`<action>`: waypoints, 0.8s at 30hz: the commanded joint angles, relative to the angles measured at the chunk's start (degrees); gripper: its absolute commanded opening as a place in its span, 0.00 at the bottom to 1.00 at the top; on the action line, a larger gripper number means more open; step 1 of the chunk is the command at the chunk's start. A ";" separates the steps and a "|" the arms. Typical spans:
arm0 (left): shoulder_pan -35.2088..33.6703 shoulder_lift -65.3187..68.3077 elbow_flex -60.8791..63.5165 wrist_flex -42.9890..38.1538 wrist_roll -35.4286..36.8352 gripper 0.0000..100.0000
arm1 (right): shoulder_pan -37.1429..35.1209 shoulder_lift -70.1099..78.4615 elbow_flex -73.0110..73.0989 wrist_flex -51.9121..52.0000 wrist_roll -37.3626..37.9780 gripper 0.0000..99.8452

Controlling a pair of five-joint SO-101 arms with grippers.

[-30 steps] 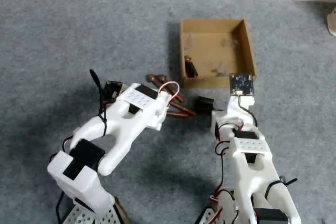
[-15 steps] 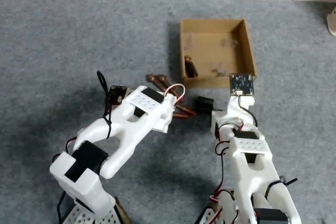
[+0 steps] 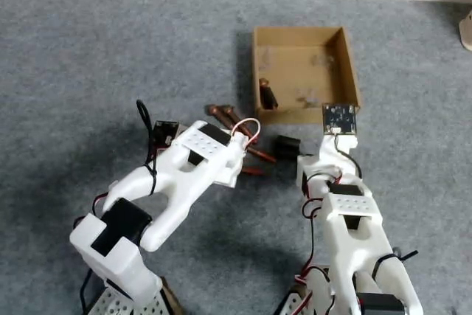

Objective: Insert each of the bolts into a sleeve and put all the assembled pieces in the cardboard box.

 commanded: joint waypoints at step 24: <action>1.36 -22.55 -6.73 36.57 -7.38 0.01 | -7.34 -40.13 18.24 -0.84 0.09 0.00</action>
